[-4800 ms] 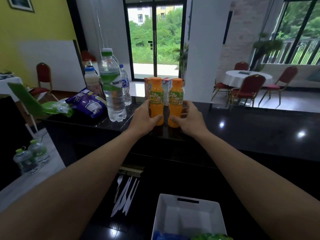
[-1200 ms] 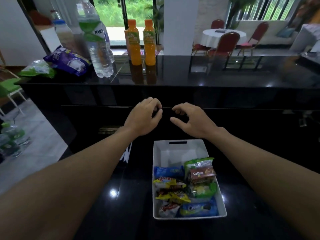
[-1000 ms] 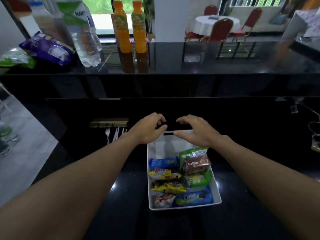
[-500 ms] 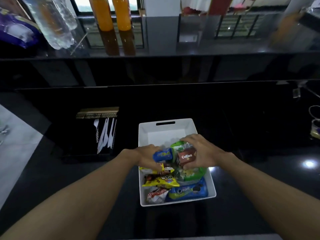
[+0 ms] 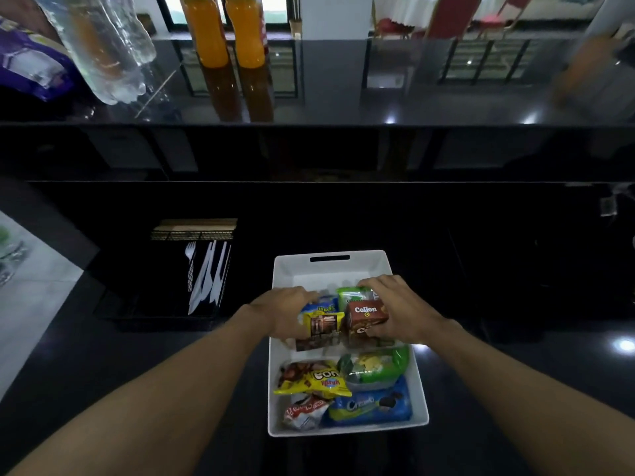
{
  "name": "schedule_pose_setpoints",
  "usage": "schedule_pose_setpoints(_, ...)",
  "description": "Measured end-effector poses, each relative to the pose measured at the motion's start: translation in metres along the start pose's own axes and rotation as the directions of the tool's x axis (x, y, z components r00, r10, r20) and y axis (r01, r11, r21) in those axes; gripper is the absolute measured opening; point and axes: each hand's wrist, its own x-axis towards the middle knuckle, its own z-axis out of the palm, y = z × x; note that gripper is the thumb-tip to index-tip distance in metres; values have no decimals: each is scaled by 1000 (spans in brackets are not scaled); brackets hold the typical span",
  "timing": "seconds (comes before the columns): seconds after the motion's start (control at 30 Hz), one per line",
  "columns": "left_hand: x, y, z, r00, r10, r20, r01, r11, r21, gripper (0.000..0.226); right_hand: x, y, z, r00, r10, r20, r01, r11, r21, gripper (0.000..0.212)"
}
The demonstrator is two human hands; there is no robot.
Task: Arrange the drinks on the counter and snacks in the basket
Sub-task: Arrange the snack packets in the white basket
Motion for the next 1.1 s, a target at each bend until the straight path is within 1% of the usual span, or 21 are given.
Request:
schedule_pose_setpoints(0.07,4,-2,-2,1000,5,21,-5,1000,4,74,7,1,-3,1000,-8,-16,8,1000,-21,93)
schedule_pose_setpoints(0.13,7,-2,-3,999,3,52,-3,1000,9,82,16,2,-6,1000,-10,-24,9,999,-42,93)
schedule_pose_setpoints(0.2,10,0,-2,999,-8,47,8,1000,4,88,24,5,-10,1000,-10,-20,9,999,-52,93)
schedule_pose_setpoints(0.23,12,0,-2,999,-15,33,15,1000,-8,87,28,6,-12,1000,-14,-16,13,998,-59,93)
schedule_pose_setpoints(0.33,19,-5,-5,999,-38,-22,37,998,-54,72,39,8,-16,1000,-22,-7,21,997,-73,95)
schedule_pose_setpoints(0.4,24,-10,-8,998,-53,-32,51,997,-56,68,45,10,-18,1000,-16,-6,16,997,-78,95)
schedule_pose_setpoints(0.53,37,-23,-16,996,-59,-65,55,996,-63,69,60,15,-23,1000,-6,-3,6,998,-62,93)
schedule_pose_setpoints(0.63,48,-34,-20,994,-65,-83,59,995,-79,69,69,19,-25,999,-4,33,5,999,-43,95)
schedule_pose_setpoints(0.77,59,-49,-23,995,-97,-38,92,989,-112,69,79,25,-24,997,31,74,-30,999,-11,101)
schedule_pose_setpoints(0.87,66,-55,-26,992,-127,-12,125,985,-117,73,82,28,-22,997,27,79,-28,1000,10,103)
schedule_pose_setpoints(1.0,68,-55,-20,985,-169,18,169,964,-207,79,82,30,-16,996,47,70,-46,999,-15,108)
schedule_pose_setpoints(1.1,65,-55,-13,987,-157,-44,141,956,-257,80,81,29,-14,998,45,41,-44,999,-17,112)
